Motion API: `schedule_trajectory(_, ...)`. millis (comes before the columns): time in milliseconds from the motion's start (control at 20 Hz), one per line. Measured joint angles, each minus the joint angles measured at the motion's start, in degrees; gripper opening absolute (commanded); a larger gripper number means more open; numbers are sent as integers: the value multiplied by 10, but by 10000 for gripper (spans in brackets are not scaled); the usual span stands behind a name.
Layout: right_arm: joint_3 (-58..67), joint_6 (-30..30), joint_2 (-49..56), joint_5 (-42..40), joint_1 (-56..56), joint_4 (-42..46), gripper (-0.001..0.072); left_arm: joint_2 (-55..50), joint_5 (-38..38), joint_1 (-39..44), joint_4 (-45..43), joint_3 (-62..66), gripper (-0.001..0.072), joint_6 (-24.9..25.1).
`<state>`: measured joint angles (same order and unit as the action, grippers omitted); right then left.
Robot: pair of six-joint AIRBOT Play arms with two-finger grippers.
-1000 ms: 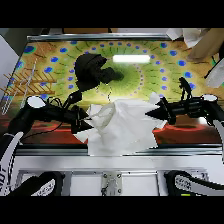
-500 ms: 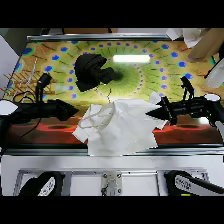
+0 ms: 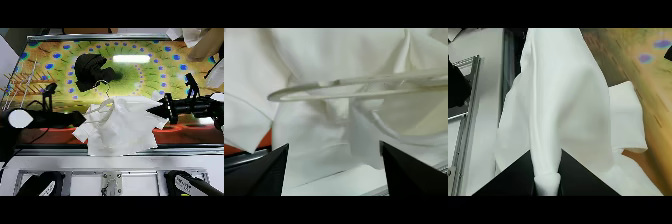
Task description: Fold the clothes and pants, and hang the long-sleeved shirts on hangers.
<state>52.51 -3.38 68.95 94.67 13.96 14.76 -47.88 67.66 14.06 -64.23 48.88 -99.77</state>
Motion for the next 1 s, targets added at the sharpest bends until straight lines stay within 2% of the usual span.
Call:
schedule_trajectory(200,0,2,-3,-2,0,0,30,-58,-49,85,-15,0,608,-96)
schedule_trajectory(400,0,4,-3,-4,0,0,31,-94,-102,128,-19,0,609,-148)
schedule_trajectory(1000,0,4,-3,-4,0,0,31,-136,-151,163,-22,-19,606,-201)
